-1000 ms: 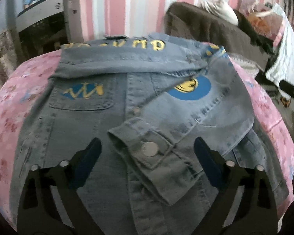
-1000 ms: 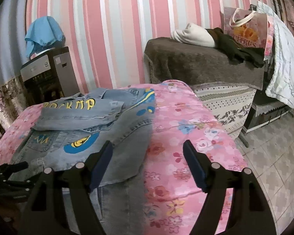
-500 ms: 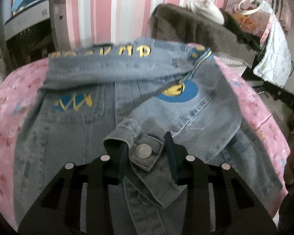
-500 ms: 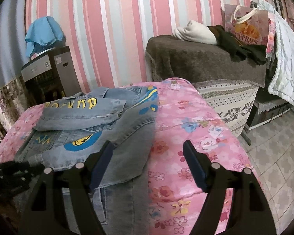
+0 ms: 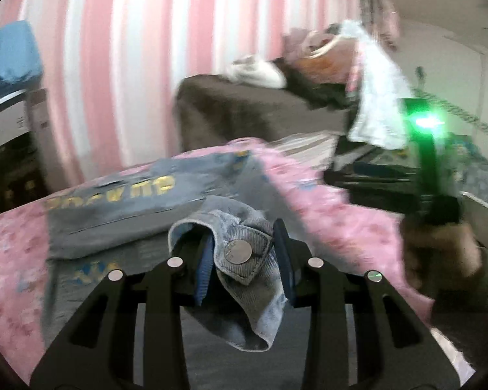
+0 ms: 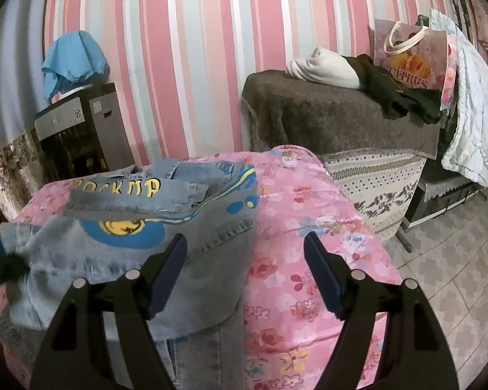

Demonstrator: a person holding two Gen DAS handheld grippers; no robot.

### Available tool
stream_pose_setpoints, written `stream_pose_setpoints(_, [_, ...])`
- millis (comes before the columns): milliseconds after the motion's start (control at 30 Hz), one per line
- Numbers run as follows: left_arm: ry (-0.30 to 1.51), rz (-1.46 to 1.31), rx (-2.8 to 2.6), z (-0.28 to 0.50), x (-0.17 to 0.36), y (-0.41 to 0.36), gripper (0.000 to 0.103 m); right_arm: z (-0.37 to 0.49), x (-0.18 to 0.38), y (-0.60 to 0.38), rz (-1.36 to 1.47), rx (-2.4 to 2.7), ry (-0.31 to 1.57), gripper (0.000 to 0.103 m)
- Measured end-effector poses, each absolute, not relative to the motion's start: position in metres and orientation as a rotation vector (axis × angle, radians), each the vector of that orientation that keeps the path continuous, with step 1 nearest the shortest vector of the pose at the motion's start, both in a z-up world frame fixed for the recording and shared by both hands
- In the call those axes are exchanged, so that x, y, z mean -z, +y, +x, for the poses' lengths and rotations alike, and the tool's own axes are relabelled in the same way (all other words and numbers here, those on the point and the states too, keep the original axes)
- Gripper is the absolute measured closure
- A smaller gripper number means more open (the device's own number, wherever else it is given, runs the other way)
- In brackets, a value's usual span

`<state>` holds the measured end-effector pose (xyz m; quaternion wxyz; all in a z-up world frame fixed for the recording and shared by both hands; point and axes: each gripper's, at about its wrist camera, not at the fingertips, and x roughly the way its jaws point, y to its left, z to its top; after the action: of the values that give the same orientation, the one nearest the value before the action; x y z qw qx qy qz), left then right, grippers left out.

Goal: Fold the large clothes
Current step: 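Grasp the buttoned cuff with the left gripper and fold it over the jacket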

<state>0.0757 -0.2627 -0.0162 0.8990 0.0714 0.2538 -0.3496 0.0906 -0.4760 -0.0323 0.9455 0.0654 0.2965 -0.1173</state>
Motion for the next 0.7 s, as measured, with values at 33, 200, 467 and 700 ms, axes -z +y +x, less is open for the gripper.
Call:
stream_pose_setpoints(33, [0.515,0.153,0.734,0.071,0.015,-0.266,0.069,0.09,0.032,-0.477,0.135,0.239,0.605,0.028])
stream_pose_setpoints(200, [0.442,0.169,0.745,0.06,-0.001,-0.268,0.069,0.088,0.028,-0.481,0.129,0.25,0.603,0.028])
stream_pose_setpoints(467, [0.423,0.263,0.536,0.124,-0.017,-0.217,0.069,0.098,0.022,-0.48,0.112,0.242,0.599,0.028])
stream_pose_setpoints(700, [0.522,0.321,0.328,0.221,0.007,-0.149,0.069,0.135,0.02,-0.464,0.061,0.207,0.628,0.028])
